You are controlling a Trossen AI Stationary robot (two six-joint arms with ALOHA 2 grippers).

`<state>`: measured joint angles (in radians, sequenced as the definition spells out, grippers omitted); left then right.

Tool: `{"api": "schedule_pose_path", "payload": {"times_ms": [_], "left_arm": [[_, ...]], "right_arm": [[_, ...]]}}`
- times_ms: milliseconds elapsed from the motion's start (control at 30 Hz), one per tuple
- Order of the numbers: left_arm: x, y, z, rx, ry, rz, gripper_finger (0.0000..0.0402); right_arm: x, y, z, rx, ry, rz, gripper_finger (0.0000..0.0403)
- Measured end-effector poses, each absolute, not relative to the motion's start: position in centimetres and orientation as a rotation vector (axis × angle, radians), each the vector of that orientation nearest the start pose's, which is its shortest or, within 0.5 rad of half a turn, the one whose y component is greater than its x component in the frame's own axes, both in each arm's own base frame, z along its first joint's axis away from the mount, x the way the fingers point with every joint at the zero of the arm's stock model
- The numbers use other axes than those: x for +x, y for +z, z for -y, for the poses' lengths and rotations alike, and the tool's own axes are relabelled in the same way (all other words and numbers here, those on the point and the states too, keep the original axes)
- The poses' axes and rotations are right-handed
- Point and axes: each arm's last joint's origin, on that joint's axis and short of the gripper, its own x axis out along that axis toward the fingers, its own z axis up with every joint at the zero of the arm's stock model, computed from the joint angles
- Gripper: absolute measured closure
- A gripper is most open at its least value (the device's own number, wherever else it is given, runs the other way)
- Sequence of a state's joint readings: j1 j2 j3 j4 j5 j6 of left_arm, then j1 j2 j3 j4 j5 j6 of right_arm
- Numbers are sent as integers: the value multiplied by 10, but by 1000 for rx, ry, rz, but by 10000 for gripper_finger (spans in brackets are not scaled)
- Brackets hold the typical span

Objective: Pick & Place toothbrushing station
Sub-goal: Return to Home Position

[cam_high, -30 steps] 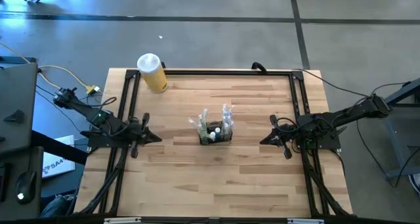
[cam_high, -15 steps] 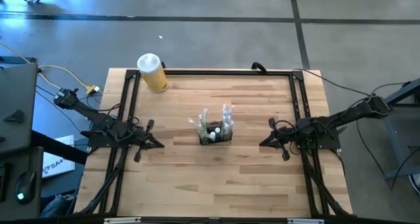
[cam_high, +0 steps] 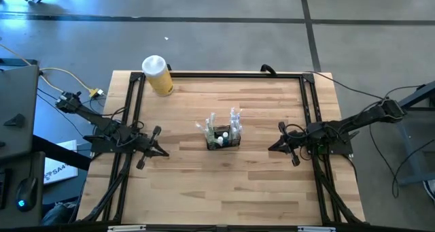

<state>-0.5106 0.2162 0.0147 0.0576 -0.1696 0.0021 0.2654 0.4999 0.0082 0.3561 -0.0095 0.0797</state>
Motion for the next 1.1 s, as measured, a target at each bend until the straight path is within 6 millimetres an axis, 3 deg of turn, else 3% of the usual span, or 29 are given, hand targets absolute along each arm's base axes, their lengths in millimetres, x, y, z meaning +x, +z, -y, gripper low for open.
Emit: {"api": "schedule_pose_path", "payload": {"times_ms": [767,1100], "left_arm": [[99,161,47,206,-272,-59,401],[99,154,46,51,-237,-154,401]], "right_arm": [[125,162,-34,-10,253,-48,399],[125,156,-27,86,22,-105,399]]}}
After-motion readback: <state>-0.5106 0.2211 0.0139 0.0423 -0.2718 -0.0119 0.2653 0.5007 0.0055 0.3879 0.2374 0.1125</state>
